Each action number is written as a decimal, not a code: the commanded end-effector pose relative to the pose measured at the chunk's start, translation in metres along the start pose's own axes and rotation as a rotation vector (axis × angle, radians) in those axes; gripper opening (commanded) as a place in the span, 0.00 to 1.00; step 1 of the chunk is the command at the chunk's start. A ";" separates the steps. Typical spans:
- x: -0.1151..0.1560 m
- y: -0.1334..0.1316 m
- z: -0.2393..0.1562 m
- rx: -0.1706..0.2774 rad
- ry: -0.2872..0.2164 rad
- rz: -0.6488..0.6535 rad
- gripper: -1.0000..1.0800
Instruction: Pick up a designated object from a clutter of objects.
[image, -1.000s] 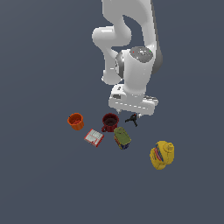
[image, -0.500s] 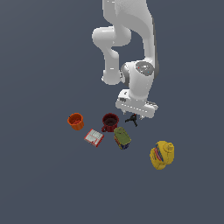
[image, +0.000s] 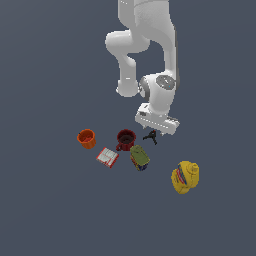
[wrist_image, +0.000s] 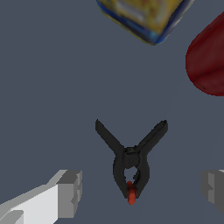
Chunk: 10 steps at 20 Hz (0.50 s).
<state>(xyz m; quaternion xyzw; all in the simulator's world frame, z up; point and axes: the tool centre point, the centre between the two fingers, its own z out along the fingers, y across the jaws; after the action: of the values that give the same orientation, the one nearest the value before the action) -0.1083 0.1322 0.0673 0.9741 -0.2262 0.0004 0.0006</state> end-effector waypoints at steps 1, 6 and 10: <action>-0.003 0.000 0.003 0.001 -0.001 0.008 0.96; -0.003 0.000 0.004 0.000 -0.001 0.007 0.96; -0.004 0.000 0.012 0.000 -0.001 0.007 0.96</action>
<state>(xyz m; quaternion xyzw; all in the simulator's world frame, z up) -0.1115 0.1337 0.0589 0.9733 -0.2296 0.0001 0.0001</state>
